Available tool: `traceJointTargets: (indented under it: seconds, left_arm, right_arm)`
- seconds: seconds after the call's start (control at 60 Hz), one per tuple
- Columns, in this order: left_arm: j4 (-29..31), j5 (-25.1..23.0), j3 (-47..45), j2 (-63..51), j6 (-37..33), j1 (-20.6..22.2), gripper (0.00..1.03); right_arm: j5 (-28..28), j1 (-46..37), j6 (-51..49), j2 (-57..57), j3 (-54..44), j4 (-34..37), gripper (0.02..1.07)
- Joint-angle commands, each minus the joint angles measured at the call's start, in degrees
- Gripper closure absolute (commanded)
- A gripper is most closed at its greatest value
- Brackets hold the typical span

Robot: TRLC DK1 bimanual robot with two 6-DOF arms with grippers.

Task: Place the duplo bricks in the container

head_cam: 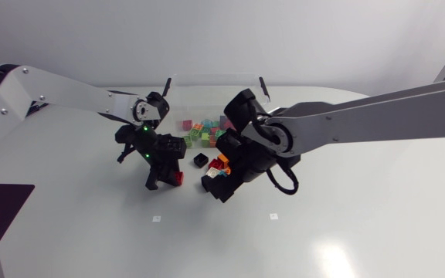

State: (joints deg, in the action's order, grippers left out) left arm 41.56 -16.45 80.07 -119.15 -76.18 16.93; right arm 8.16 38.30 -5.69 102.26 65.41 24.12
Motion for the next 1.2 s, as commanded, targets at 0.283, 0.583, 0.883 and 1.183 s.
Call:
traceJointTargets:
  seconds: [0.283,0.583,0.883,1.183]
  left_arm:
    - [-1.4,-4.5,-5.3,10.5,7.4,-5.9,0.82]
    - [-2.7,-7.9,-7.7,20.7,12.8,-8.9,0.82]
    - [-3.9,-10.7,-7.7,27.1,18.2,-10.6,0.82]
    - [-7.5,-11.7,-5.7,28.9,23.7,-11.0,0.82]
  right_arm:
    - [-1.7,2.9,4.0,10.2,11.3,6.0,0.16]
    - [-1.7,3.9,4.6,15.8,18.1,10.9,0.16]
    - [-1.8,3.8,5.6,21.2,24.7,15.3,0.24]
    - [-3.2,3.4,6.2,24.7,28.9,17.3,0.43]
